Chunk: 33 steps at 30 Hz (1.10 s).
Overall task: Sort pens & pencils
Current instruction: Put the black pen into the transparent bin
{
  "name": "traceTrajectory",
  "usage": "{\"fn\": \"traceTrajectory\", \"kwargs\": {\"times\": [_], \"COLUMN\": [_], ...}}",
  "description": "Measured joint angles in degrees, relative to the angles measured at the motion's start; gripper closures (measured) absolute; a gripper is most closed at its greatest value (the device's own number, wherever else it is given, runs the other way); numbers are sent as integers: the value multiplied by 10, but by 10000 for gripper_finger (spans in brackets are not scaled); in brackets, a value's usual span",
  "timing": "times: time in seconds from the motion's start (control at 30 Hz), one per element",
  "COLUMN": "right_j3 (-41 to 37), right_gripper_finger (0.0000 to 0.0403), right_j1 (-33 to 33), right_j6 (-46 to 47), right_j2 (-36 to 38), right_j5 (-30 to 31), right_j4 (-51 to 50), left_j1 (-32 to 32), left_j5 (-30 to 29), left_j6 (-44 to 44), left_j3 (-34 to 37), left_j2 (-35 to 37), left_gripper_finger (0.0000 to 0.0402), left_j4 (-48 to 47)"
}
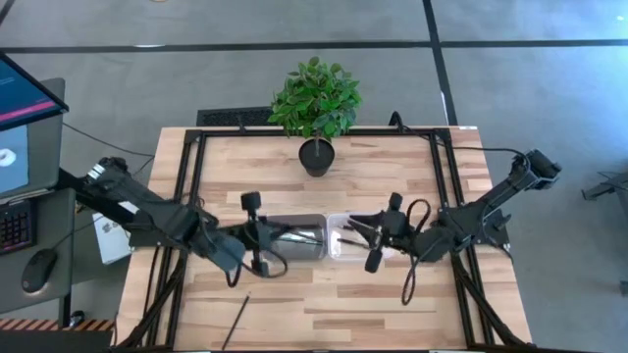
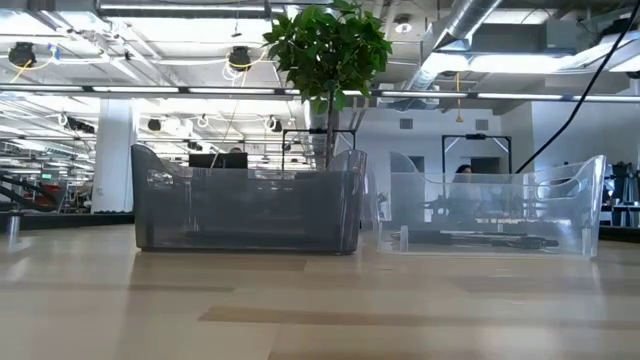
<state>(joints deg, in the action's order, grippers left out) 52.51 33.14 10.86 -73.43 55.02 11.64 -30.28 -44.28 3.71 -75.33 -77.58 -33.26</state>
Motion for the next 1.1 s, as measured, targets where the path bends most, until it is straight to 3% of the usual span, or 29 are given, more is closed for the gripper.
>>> {"fn": "traceTrajectory", "kwargs": {"times": [0.1,0.23,0.43,0.73,1.1], "right_j3": [0,0,0,0,44], "right_gripper_finger": [325,317,257,168,170], "right_j1": [-23,-59,-88,-97,-120], "right_j6": [-43,-49,-44,-94,-124], "right_j2": [0,0,0,-9,-78], "right_j5": [-36,-141,-221,-237,-237], "right_j4": [51,79,81,116,166], "left_j1": [18,43,67,82,91], "left_j5": [18,49,71,81,96], "left_j6": [-20,-42,-55,-65,-63], "left_j3": [0,0,0,0,0], "left_j2": [13,17,16,15,15], "left_gripper_finger": [381,381,381,381,381], "left_j4": [27,50,52,65,76]}}
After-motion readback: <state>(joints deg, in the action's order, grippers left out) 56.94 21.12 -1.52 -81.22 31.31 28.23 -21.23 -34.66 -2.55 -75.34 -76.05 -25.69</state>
